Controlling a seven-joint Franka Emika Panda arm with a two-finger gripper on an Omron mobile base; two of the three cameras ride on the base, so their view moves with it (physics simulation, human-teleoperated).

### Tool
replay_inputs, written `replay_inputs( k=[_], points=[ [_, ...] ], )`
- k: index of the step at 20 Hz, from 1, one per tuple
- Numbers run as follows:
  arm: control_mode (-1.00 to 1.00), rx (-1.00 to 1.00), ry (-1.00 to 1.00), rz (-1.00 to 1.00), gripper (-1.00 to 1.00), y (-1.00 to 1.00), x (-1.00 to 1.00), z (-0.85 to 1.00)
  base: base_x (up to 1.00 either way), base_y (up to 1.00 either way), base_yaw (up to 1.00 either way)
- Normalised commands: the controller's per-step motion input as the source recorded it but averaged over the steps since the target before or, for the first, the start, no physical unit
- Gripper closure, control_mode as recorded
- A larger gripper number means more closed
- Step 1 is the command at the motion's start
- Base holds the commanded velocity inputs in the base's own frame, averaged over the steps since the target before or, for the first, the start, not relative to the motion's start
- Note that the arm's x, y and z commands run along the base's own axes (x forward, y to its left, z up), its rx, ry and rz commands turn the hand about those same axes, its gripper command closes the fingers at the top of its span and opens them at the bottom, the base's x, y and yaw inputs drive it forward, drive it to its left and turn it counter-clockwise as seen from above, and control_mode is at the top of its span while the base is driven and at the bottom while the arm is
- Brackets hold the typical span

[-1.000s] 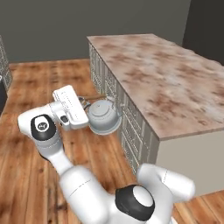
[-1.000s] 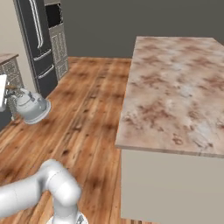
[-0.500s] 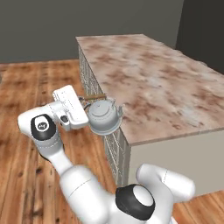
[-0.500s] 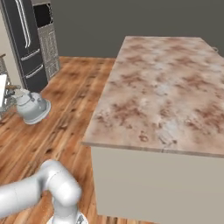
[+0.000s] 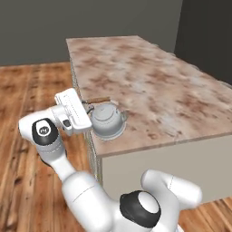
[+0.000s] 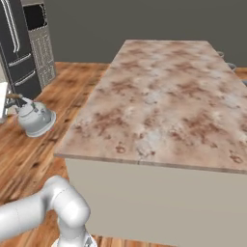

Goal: The kettle is done boiling. Turn off the stove, then wait for 300 timesteps before moving the kettle to the dining table.

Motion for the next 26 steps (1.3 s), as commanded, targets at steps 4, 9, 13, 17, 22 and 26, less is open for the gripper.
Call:
replay_inputs(
  k=[4,9,13,17,22,26],
  points=[
    [1.00,0.00,0.00,0.00,1.00,0.00,0.00,0.00,0.11,-0.71,0.00],
    [1.00,0.00,0.00,0.00,1.00,0.00,0.00,0.00,0.09,-0.69,0.00],
    [1.00,0.00,0.00,0.00,1.00,0.00,0.00,0.00,0.11,-0.72,0.00],
    [1.00,0.00,0.00,0.00,1.00,0.00,0.00,0.00,0.13,-0.76,0.00],
    [1.00,0.00,0.00,0.00,1.00,0.00,0.00,0.00,0.14,-0.75,0.00],
    [1.00,0.00,0.00,0.00,1.00,0.00,0.00,0.00,0.19,-0.72,0.00]
  ],
)
